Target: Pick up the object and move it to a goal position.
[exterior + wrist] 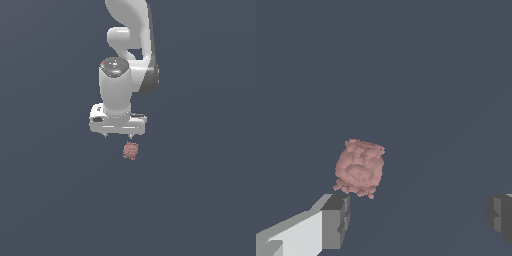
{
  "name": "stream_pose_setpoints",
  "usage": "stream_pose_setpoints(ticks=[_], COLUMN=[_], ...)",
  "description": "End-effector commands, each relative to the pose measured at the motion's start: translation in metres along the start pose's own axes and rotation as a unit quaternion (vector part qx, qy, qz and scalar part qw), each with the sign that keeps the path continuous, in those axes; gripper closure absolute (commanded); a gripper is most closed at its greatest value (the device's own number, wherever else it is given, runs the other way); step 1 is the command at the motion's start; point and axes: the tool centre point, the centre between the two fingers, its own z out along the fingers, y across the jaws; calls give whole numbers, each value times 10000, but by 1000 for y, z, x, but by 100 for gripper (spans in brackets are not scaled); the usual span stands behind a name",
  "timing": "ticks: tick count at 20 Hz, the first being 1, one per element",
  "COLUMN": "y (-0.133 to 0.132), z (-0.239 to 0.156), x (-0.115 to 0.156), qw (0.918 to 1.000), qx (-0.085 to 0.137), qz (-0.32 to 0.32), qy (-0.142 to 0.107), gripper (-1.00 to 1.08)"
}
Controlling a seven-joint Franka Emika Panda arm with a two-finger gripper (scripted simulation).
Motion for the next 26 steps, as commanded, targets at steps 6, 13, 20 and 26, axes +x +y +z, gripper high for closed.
stream_pose_setpoints(ticks=[6,13,20,26], y=[1,3,2,-7], z=[1,3,3,15], x=[-3,-7,-7,-7], qw=[9999,9995,9996,9999], qx=[-30,-74,-70,-34], qz=[-106,-261,-239,-29], qy=[-53,-139,-133,-125], gripper=[-92,-92,-92,-92])
